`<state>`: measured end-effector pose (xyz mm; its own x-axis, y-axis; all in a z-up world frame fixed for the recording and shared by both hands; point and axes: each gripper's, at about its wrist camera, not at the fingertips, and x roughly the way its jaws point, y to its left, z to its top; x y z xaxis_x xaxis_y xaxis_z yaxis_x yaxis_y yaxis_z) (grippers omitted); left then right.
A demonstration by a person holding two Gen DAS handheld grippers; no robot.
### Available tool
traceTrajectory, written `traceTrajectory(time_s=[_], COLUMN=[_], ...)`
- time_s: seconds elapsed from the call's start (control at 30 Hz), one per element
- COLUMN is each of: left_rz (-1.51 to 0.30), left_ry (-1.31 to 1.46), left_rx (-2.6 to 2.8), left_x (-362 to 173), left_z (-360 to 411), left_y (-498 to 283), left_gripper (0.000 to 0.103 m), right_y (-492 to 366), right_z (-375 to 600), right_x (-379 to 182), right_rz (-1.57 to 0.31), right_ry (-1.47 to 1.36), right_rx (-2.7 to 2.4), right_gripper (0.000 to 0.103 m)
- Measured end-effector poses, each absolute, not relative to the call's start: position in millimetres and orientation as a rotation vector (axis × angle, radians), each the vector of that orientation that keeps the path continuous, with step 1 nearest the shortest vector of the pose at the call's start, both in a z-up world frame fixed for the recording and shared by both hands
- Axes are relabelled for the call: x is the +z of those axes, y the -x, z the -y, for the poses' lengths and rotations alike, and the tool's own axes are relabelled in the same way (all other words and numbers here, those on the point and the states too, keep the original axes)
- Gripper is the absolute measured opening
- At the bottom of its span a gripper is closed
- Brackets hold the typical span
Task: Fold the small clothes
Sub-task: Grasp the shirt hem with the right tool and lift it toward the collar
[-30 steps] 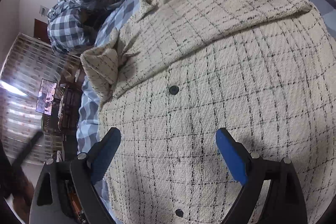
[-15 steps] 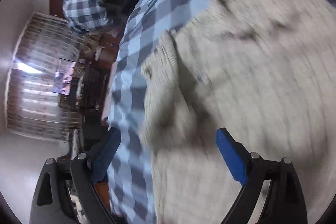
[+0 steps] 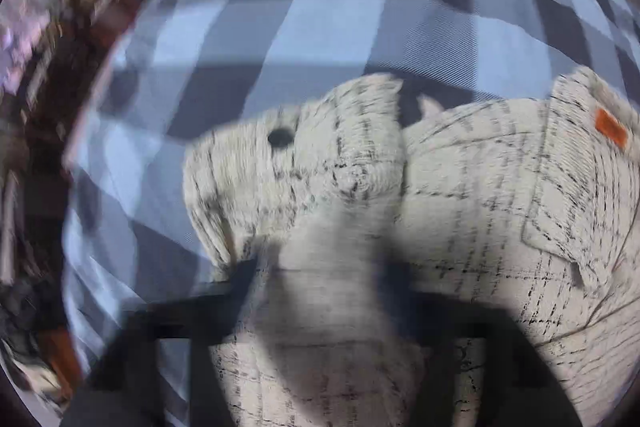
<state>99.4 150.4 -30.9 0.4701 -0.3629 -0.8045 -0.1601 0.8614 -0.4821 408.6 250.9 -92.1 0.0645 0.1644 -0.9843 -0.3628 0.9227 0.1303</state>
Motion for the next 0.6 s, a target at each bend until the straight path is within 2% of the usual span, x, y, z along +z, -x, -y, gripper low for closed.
traceTrajectory(time_s=[0.13, 0.27, 0.4, 0.6], left_rz=[-1.078, -1.085, -1.071, -1.085], left_ry=[0.599, 0.608, 0.610, 0.546], left_rx=[-0.132, -0.075, -0.070, -0.077], left_x=[-34, -34, -29, -30], left_z=[-156, -166, -167, -156], left_y=[-102, -101, -97, -94], left_gripper=[0.103, 0.103, 0.103, 0.103], right_y=[-388, -361, -316, -246], right_z=[-244, -210, -128, 37], right_x=[-52, 28, 130, 197], right_rz=[-1.332, -1.151, -0.837, -0.528], right_ry=[0.080, -0.038, -0.281, -0.510], right_rx=[0.463, 0.516, 0.643, 0.446], right_gripper=[0.008, 0.007, 0.007, 0.008])
